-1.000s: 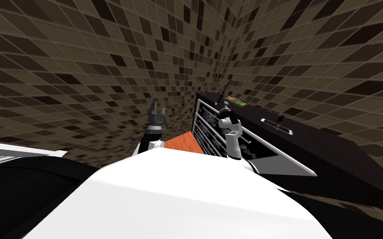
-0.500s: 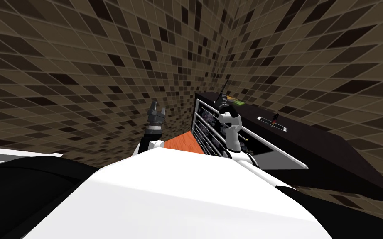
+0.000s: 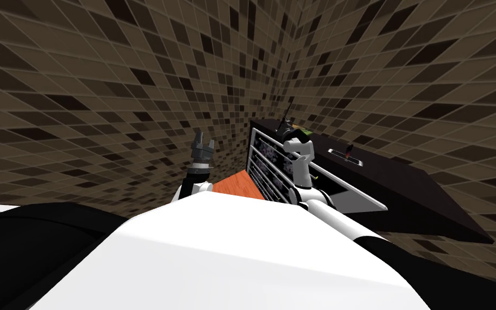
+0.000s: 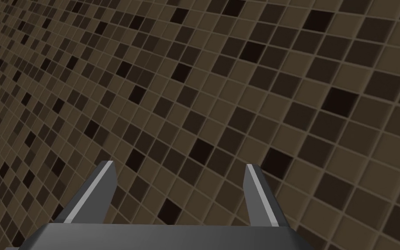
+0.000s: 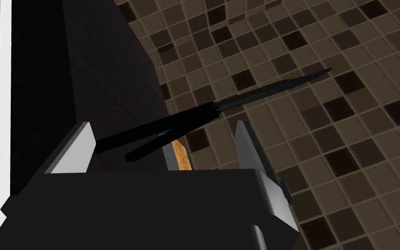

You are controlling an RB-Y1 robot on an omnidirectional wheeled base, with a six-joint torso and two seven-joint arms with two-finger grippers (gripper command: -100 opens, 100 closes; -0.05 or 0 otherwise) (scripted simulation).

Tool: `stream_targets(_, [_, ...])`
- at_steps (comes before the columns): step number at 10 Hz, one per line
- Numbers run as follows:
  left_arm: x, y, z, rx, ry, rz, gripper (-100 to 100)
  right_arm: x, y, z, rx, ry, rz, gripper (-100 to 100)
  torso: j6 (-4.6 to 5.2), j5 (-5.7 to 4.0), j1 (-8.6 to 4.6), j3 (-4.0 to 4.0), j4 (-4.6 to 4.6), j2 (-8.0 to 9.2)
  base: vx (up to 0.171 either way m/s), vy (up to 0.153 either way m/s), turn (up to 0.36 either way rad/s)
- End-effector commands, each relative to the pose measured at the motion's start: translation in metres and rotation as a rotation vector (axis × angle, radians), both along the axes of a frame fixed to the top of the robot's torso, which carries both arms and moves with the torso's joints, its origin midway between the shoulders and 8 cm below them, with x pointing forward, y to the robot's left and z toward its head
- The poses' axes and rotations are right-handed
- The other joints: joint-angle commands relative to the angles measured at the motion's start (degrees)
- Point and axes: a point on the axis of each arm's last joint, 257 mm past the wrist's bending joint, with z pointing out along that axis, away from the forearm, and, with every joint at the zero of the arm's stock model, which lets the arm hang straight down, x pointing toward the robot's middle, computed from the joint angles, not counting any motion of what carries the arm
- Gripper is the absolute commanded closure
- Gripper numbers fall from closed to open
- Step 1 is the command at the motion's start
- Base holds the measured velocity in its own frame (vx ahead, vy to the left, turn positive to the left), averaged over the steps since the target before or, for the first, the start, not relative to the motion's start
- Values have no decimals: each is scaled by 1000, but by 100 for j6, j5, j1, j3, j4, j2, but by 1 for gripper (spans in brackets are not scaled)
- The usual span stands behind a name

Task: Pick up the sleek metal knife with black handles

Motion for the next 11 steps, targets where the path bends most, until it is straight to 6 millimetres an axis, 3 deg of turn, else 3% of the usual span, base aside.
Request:
stream_targets(1, [0, 0, 0, 0, 0, 0, 0, 6, 4, 2, 3, 30, 1, -100, 0, 0, 0, 0, 0, 0, 0, 0, 0])
stream_targets(11, [0, 0, 0, 0, 0, 0, 0, 43, 12, 10, 178, 295, 0, -100, -1, 0, 1, -4, -2, -5, 11, 4, -75])
